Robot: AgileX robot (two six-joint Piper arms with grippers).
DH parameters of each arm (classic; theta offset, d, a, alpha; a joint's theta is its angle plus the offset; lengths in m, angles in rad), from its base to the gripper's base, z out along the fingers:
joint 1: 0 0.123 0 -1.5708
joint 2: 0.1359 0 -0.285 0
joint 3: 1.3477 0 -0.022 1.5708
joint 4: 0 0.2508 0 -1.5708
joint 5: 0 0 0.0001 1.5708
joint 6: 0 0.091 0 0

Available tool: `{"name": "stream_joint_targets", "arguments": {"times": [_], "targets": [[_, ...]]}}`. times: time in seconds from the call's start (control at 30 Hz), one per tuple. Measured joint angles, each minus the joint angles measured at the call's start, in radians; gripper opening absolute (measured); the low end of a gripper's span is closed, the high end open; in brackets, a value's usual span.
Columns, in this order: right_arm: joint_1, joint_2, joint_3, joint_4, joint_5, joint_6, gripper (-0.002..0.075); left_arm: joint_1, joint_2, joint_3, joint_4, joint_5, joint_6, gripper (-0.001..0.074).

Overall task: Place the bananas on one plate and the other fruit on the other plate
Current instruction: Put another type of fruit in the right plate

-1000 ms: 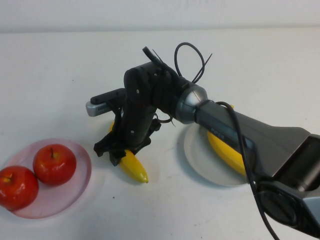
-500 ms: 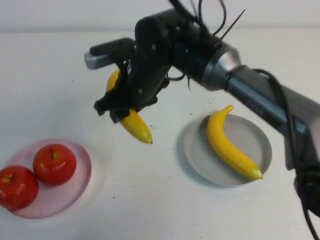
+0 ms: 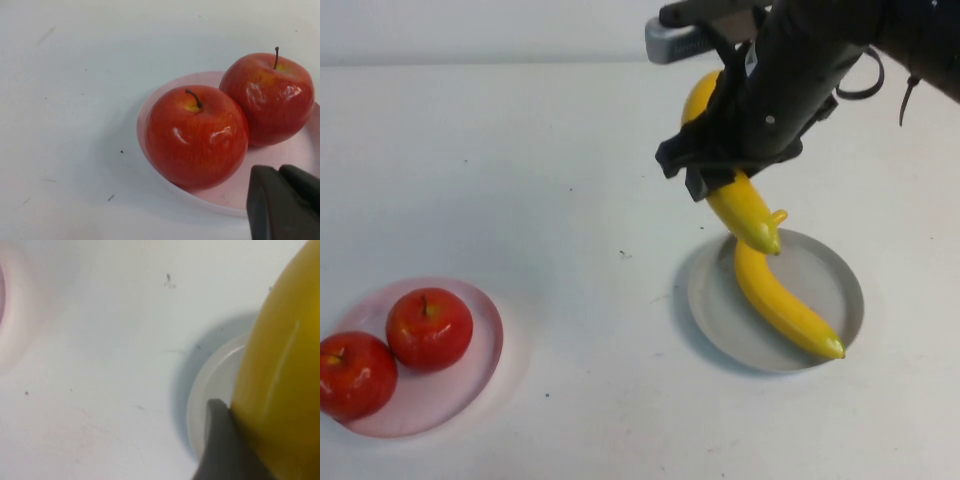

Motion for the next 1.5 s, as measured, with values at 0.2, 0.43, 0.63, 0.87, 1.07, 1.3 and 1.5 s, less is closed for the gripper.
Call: {"name": "stream_joint_targets", "arguments": {"times": [0.2, 0.43, 0.63, 0.87, 1.07, 1.3, 1.5], "targets": [[0.000, 0.044, 0.101, 0.000, -0.002, 0.000, 0.0317, 0.000, 0.000, 0.000, 0.000, 0.000, 0.000, -0.0004], [0.000, 0.182, 0.131, 0.000, -0.013, -0.002, 0.0317, 0.000, 0.000, 0.000, 0.000, 0.000, 0.000, -0.0004], [0.000, 0.231, 0.131, 0.000, -0.018, -0.020, 0.0317, 0.000, 0.000, 0.000, 0.000, 0.000, 0.000, -0.0004], [0.000, 0.232, 0.131, 0.000, -0.019, -0.021, 0.0371, 0.000, 0.000, 0.000, 0.000, 0.000, 0.000, -0.0004], [0.000, 0.232, 0.131, 0.000, -0.019, -0.021, 0.0426, 0.000, 0.000, 0.000, 0.000, 0.000, 0.000, -0.0004], [0.000, 0.210, 0.131, 0.011, -0.020, -0.021, 0.0413, 0.000, 0.000, 0.000, 0.000, 0.000, 0.000, -0.0004], [0.000, 0.106, 0.131, 0.030, -0.020, -0.021, 0.0268, 0.000, 0.000, 0.000, 0.000, 0.000, 0.000, -0.0004]]}}
